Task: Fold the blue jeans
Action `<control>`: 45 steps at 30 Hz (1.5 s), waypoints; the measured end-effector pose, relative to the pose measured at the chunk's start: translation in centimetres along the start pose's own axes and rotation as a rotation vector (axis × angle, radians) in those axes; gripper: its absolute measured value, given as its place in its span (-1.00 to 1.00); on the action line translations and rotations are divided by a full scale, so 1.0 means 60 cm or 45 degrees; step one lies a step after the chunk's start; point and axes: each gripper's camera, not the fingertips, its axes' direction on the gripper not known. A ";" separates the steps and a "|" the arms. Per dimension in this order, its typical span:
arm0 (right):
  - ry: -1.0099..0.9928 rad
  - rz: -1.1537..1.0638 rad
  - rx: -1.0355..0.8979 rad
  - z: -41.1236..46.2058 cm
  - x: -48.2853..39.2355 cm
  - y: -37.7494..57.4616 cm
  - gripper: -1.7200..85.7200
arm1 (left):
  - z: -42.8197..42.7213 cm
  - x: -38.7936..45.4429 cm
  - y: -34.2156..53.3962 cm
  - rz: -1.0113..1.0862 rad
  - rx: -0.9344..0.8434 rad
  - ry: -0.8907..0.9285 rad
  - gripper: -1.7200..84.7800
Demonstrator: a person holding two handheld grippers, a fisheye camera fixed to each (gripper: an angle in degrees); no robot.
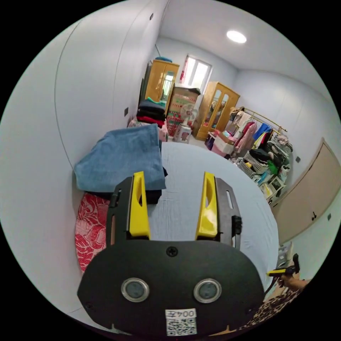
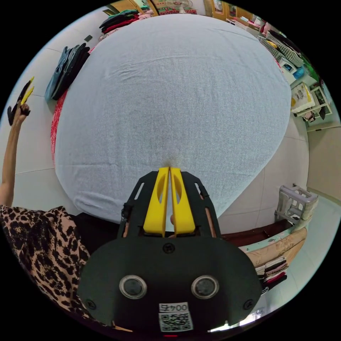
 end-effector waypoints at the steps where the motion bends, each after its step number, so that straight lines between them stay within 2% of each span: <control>1: 0.003 0.007 -0.001 -0.001 0.001 0.001 -0.97 | 0.038 0.000 -0.009 -0.014 -0.041 -0.022 -0.48; 6: 0.003 0.079 0.023 -0.002 0.009 0.007 -0.97 | 0.181 0.014 -0.057 0.116 -0.254 -0.297 -0.49; 10: -0.013 0.134 0.070 -0.003 0.018 0.017 -0.97 | 0.259 -0.006 -0.073 0.128 -0.453 -0.414 -0.68; 12: -0.023 0.143 0.067 -0.003 0.023 0.017 -0.97 | 0.242 -0.024 -0.079 0.060 -0.396 -0.301 -0.83; 14: -0.035 0.146 0.056 -0.003 0.029 0.015 -0.97 | 0.206 -0.054 -0.079 -0.056 -0.258 -0.141 -0.87; 17: -0.043 0.103 0.045 -0.003 0.037 0.012 -0.98 | 0.150 -0.079 -0.085 -0.065 -0.159 0.028 -0.89; 21: -0.109 0.081 0.078 -0.002 0.056 0.018 -0.98 | 0.046 -0.064 -0.096 0.106 -0.024 0.326 -0.90; 24: -0.154 0.079 0.090 -0.001 0.068 0.020 -0.97 | -0.055 0.019 -0.086 0.354 0.033 0.575 -0.89; 26: -0.159 0.061 0.079 0.000 0.071 0.017 -0.97 | -0.110 0.100 -0.058 0.475 0.014 0.745 -0.88; 28: -0.133 0.011 0.048 0.000 0.069 0.009 -0.95 | -0.116 0.146 -0.029 0.420 -0.041 0.780 -0.86; 30: -0.114 -0.042 0.019 0.000 0.067 0.003 -0.92 | -0.084 0.177 0.010 0.307 -0.144 0.701 -0.85; 32: -0.130 -0.089 -0.009 0.001 0.066 -0.004 -0.87 | 0.016 0.203 0.085 0.252 -0.384 0.553 -0.82; 34: -0.188 -0.119 -0.050 0.001 0.066 -0.012 -0.80 | 0.099 0.206 0.161 0.158 -0.608 0.547 -0.78; 35: -0.192 -0.133 -0.054 0.001 0.064 -0.013 -0.78 | 0.131 0.200 0.213 0.021 -0.662 0.625 -0.74; 38: -0.116 -0.226 -0.053 0.002 0.045 -0.011 -0.74 | 0.138 0.212 0.321 -0.102 -0.626 0.667 -0.74; 42: 0.024 -0.382 -0.029 0.009 0.010 0.002 -0.68 | 0.121 0.284 0.414 0.000 -0.654 0.599 -0.70; 45: 0.064 -0.446 -0.015 0.014 -0.002 0.009 -0.64 | 0.120 0.394 0.475 0.265 -0.699 0.514 -0.64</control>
